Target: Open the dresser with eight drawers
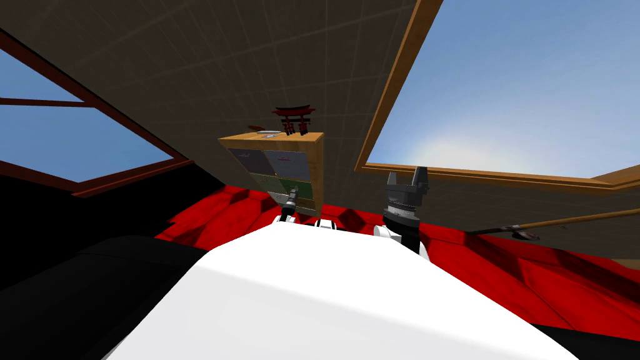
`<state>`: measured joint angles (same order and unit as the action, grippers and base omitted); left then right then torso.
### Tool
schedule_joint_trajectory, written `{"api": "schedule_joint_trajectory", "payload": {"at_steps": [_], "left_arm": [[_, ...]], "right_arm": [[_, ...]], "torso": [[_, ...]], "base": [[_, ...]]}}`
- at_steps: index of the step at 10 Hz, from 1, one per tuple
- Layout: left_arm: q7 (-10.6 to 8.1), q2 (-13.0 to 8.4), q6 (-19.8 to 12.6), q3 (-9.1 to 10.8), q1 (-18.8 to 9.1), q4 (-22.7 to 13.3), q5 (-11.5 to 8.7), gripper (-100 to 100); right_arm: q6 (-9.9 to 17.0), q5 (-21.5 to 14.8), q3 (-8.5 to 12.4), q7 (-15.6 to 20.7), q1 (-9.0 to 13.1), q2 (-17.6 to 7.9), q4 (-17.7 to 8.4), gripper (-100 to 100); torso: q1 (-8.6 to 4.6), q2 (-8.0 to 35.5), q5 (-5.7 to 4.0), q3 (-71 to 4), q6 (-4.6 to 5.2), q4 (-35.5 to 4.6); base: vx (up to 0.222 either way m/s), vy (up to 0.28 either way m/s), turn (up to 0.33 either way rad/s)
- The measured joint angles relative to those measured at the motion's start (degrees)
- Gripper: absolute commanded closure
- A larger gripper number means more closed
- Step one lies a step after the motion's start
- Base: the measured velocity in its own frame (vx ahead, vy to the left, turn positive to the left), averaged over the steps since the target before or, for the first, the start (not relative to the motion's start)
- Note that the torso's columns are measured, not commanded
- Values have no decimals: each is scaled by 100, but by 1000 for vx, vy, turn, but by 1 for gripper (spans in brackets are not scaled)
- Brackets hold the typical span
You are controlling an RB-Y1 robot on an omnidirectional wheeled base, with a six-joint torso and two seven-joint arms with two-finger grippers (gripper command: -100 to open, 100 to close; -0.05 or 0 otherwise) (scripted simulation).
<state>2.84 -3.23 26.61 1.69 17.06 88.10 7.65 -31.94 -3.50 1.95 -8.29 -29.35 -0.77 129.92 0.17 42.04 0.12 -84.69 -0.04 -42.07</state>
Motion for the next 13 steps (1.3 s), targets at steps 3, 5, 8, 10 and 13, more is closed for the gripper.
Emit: {"api": "schedule_joint_trajectory", "payload": {"at_steps": [3,5,8,10,13], "left_arm": [[-42,-39,-67,-65,41,170,15,100],[-59,-54,-130,-87,90,196,23,100],[-92,-88,-130,-127,191,307,30,100],[-135,-136,-243,-150,250,471,31,-100],[-214,-206,-656,-147,280,888,27,-100]], "right_arm": [[1,0,-1,0,4,0,-1,0],[1,0,-1,0,3,0,-1,0],[1,0,-1,0,4,0,-1,0],[1,0,-1,0,3,0,-1,0],[0,0,-1,0,1,0,0,0]], "torso": [[-6,67,2,42,6,-16],[-31,1,-16,0,11,-19],[-26,31,-8,19,14,-15],[-25,-3,-13,-2,8,-14],[-22,7,-15,1,7,-20]], "base": [[-157,15,-9],[-110,2,11],[-193,20,11],[-59,2,-19],[13,-8,-14]]}}
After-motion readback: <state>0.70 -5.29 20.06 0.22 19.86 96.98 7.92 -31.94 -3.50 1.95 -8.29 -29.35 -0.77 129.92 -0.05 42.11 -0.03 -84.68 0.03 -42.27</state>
